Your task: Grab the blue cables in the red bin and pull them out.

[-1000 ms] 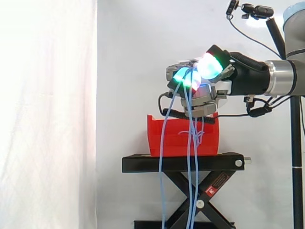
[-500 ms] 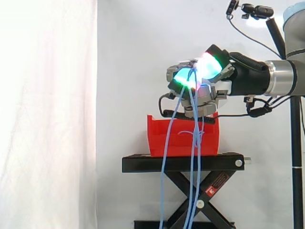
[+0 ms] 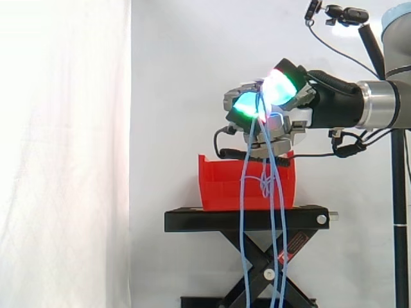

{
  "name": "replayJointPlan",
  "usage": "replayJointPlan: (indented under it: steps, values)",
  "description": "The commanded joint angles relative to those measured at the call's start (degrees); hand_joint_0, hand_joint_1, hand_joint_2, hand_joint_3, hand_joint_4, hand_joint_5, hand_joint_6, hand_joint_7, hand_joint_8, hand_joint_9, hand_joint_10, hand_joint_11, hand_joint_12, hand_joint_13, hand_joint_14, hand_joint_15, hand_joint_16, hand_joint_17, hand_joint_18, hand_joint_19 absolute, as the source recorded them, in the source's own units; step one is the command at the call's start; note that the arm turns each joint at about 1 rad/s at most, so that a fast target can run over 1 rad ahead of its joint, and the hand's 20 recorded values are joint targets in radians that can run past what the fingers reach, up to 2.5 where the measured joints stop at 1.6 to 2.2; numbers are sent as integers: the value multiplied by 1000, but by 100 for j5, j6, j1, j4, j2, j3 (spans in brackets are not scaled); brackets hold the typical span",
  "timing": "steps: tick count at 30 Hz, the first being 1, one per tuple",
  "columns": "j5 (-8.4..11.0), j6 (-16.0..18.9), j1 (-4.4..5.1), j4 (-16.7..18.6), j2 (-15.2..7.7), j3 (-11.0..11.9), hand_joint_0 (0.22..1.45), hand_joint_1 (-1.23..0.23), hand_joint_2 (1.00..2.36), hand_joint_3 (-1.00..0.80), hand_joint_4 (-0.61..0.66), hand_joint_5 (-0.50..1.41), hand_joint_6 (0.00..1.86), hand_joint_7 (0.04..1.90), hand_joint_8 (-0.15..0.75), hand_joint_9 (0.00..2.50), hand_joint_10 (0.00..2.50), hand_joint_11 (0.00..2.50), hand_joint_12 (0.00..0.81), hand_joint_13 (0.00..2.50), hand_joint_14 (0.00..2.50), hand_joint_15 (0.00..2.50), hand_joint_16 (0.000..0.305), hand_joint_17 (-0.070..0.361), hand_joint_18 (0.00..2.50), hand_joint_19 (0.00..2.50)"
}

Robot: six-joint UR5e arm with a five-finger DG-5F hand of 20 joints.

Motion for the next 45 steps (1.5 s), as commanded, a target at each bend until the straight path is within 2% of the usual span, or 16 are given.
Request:
replayJointPlan:
  steps: [1, 17, 24, 28, 36, 39, 45]
  values:
    - [0, 0, 3, 2, 0, -3, 799, -810, 1000, -1000, 96, 873, 588, 703, 221, 1342, 19, 1518, 293, 1252, 1829, 1241, 38, 85, 1388, 1731]
    - [-9, 18, -6, 11, 0, 6, 791, -799, 1000, -1000, 109, 857, 582, 699, 224, 1331, 18, 1507, 299, 1248, 1772, 1265, 39, 89, 1373, 1708]
    - [-26, -35, -6, -15, 0, 182, 791, -800, 1000, -1000, 129, 857, 504, 712, 229, 1319, 20, 1506, 307, 1242, 1739, 1263, 40, 90, 1355, 1696]
    - [-114, -387, 3, 11, 0, 217, 789, -801, 1000, -1000, 141, 873, 363, 746, 229, 1317, 18, 1502, 301, 1237, 1726, 1256, 40, 91, 1345, 1695]
    - [-132, -993, -15, 20, -9, 208, 787, -803, 1000, -1000, 151, 910, 193, 806, 229, 1308, 18, 1498, 303, 1237, 1670, 1280, 41, 92, 1331, 1689]
    - [-123, -1107, -15, -6, -9, 208, 786, -803, 1000, -1000, 158, 914, 186, 804, 229, 1308, 18, 1495, 306, 1239, 1665, 1284, 40, 90, 1328, 1691]
    - [-114, -1081, -23, -129, -9, 199, 783, -802, 1000, -1000, 157, 927, 153, 816, 232, 1308, 19, 1495, 302, 1238, 1647, 1289, 40, 91, 1326, 1686]
